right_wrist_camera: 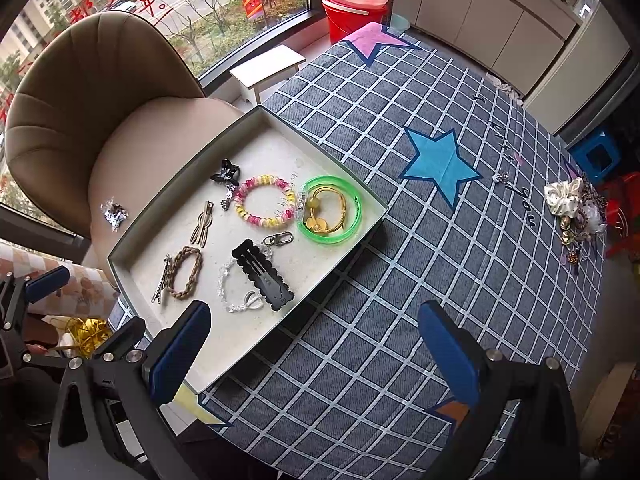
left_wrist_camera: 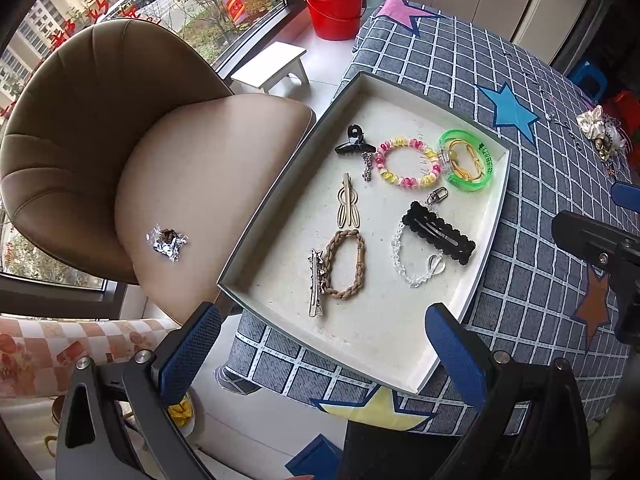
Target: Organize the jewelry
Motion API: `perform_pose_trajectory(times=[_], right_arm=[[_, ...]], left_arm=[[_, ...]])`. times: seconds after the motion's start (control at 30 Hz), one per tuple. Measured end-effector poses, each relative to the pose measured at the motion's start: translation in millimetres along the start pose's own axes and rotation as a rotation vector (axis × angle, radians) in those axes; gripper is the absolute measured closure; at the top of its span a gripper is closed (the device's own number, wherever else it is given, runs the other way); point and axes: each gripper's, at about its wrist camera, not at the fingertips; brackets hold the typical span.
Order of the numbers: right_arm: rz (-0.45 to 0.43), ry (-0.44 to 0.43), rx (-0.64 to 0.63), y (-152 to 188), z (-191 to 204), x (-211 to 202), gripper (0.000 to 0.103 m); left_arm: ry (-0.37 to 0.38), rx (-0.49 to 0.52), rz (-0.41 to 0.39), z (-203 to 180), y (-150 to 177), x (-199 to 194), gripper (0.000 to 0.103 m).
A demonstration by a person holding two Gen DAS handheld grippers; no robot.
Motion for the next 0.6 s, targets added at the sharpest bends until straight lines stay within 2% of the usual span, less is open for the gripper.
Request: perform_pose_trajectory(times=[0.6], right_arm=[[0.001,0.001,0.002,-0.5,1.0,-0.6,0.0]], left_arm=[[-0.001,-0.001,0.001,-0.3,0.6,0.0,0.0]])
Point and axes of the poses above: each gripper's, at about its wrist camera, not at the fingertips, and x roughly the way its jaws point, z to its left, y to its underside, and after that the axes turned 7 degrees about -x, right-handed
